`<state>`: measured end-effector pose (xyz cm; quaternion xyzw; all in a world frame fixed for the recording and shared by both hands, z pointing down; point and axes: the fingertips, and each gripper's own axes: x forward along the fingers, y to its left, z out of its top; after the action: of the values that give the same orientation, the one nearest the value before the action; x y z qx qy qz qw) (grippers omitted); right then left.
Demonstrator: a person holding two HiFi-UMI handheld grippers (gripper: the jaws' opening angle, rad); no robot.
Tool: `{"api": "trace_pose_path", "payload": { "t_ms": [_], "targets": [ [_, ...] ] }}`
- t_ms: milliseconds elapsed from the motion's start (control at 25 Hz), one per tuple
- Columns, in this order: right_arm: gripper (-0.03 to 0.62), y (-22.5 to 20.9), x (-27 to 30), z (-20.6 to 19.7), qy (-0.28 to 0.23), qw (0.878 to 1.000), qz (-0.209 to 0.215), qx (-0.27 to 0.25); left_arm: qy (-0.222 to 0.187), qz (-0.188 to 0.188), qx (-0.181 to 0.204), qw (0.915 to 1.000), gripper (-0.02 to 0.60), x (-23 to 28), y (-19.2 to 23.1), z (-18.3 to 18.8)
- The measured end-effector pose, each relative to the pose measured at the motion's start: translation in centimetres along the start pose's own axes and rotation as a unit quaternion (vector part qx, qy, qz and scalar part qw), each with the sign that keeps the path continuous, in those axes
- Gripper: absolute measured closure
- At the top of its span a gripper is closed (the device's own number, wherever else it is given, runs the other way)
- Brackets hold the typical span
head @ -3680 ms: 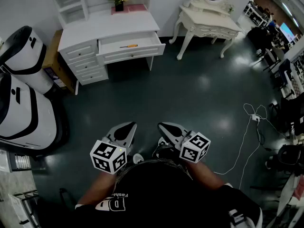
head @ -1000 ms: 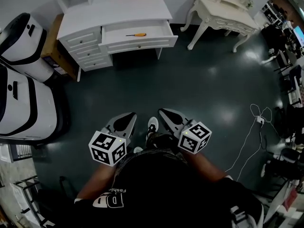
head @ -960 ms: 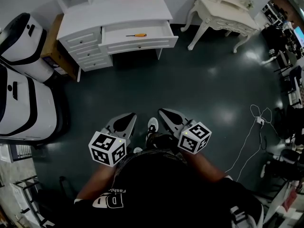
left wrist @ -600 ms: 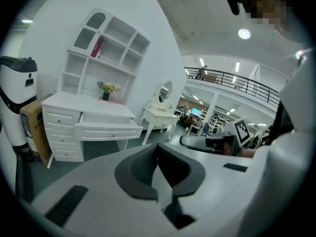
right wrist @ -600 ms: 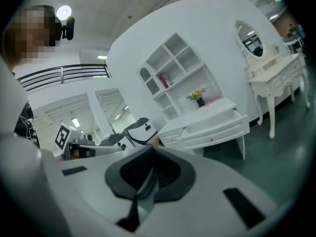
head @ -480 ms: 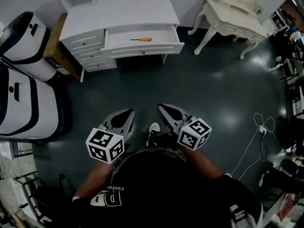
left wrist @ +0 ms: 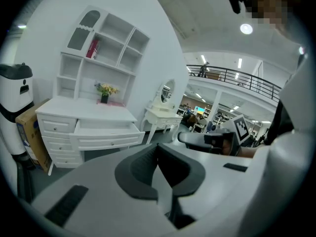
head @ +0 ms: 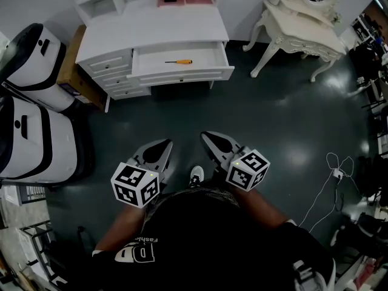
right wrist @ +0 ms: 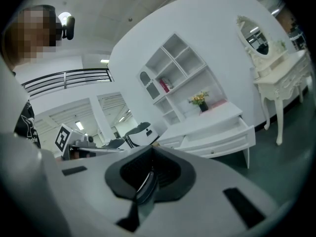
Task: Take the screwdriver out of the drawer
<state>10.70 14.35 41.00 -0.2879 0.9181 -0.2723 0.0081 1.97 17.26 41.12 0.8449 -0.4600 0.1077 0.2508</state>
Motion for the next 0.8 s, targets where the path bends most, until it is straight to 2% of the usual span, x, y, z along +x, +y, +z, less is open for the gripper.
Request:
{"api": "trace_pose_path", "payload": {
  "t_ms": [440,800],
  "targets": [
    [0.585,-5.2,0.0,2.8,-0.008,1.0,-0.003,0.006,0.007,-0.003,0.012,0.9999,0.568,5.3,-0.5,2.0],
    [0.585,-7.2,-0.5,3.9,-0.011,1.0,0.004,0.008,0.002,-0.002,0.021,0.9998,0.568,7.8,-1.5,3.6]
  ]
}}
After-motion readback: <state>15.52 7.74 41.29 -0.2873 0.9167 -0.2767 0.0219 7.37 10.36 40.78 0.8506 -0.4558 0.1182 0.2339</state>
